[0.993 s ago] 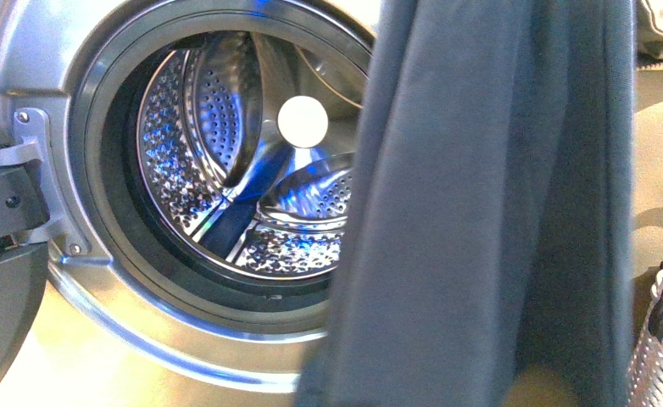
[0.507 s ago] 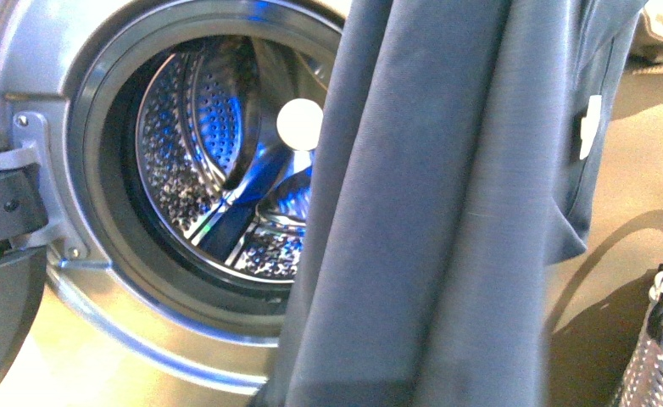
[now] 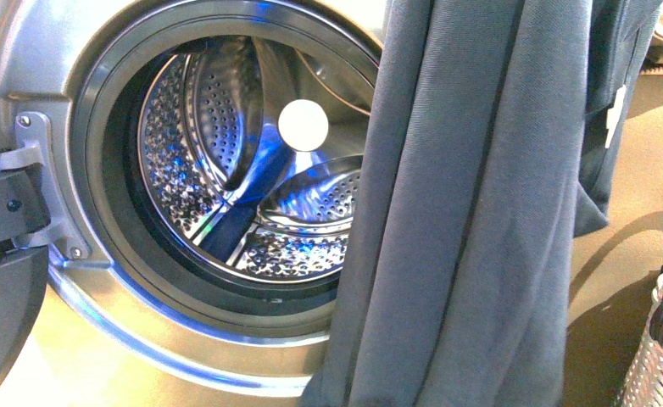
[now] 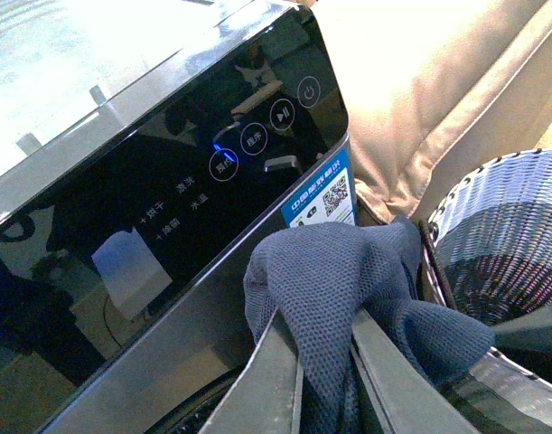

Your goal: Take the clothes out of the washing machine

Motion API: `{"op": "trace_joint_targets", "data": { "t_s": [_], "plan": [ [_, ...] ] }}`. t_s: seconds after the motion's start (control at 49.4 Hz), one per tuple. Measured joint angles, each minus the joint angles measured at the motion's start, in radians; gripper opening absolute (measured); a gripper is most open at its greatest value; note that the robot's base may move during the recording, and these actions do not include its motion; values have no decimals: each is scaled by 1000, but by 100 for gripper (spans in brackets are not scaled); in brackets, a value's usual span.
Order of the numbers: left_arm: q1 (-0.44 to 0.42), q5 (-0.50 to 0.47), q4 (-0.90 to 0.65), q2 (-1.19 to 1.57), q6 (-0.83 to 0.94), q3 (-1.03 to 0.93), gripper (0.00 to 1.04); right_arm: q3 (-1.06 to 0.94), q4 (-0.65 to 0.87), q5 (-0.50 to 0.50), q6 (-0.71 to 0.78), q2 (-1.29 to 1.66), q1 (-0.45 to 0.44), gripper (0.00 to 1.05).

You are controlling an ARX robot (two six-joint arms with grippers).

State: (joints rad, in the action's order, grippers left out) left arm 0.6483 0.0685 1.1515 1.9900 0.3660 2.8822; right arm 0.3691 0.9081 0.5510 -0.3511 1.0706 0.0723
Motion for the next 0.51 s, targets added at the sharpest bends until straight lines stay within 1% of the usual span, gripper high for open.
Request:
{"op": "trace_joint_targets", "data": {
  "t_s": [0.101, 0.263, 0.405, 0.507],
  "plan": [
    [0, 0, 0, 0, 0, 0, 7, 29, 35, 0, 17, 103, -3, 97],
    [0, 0, 0, 0, 0, 0, 7, 61, 87, 58, 19, 231, -3, 97],
    [1, 0, 0, 0, 0, 0, 7, 117, 185, 110, 0, 354, 26, 97],
    [1, 0, 0, 0, 0, 0, 7, 163, 218, 124, -24, 406, 56, 97]
  ]
}}
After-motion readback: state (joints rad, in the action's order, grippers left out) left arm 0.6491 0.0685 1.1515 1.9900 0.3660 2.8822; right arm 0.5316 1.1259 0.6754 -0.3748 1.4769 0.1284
